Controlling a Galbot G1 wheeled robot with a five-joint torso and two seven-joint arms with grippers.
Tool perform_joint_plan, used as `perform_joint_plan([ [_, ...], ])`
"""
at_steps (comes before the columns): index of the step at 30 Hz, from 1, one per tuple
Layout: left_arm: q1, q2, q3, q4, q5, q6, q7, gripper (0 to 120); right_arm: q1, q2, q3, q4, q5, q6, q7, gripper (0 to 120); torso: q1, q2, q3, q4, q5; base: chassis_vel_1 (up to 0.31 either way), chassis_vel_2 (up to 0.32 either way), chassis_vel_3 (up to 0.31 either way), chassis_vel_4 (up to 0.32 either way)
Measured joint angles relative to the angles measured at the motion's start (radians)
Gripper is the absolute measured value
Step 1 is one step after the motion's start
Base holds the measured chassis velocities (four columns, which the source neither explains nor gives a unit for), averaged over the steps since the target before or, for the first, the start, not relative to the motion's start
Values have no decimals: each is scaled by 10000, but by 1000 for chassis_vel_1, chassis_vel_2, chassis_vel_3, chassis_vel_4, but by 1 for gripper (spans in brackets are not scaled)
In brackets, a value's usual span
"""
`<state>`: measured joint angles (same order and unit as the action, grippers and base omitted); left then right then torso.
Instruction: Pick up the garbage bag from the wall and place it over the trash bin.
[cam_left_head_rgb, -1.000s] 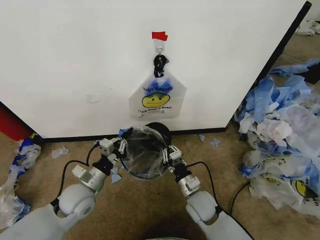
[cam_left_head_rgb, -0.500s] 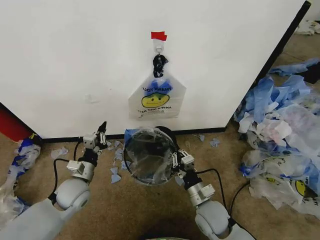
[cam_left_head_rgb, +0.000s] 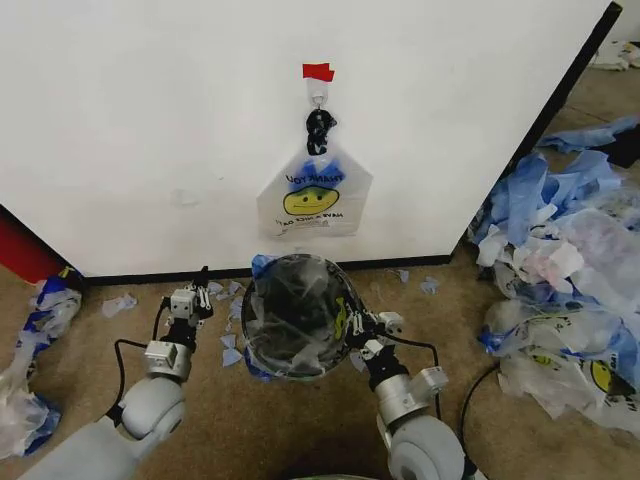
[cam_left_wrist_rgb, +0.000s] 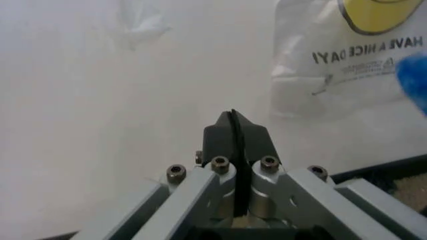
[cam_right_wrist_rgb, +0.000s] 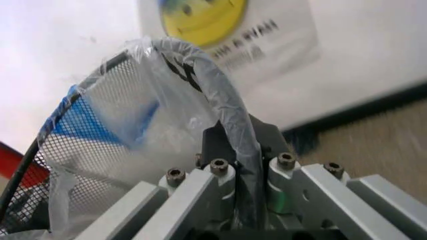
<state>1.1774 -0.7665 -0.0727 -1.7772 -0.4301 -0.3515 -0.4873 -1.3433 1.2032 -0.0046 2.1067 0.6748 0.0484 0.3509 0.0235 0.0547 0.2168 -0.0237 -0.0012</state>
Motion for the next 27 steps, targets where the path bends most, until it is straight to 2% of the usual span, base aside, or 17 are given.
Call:
perform_joint_plan([
  [6,115,-228,74,300,148,-214,137,0,53,165,-18,-56,703,-712,568,0,0,0,0,1,0,0,0,0,0],
  [20,-38,-341,226,860,173,-433,325,0,677,766,68,-1464,1549,-788,239,0,1,0,0,1,0,0,0,0,0],
  [27,-135,-396,273,938,180,-493,363,0,787,815,102,-1888,1449,-790,154,0,1,0,0,0,-1,0,0,0,0],
])
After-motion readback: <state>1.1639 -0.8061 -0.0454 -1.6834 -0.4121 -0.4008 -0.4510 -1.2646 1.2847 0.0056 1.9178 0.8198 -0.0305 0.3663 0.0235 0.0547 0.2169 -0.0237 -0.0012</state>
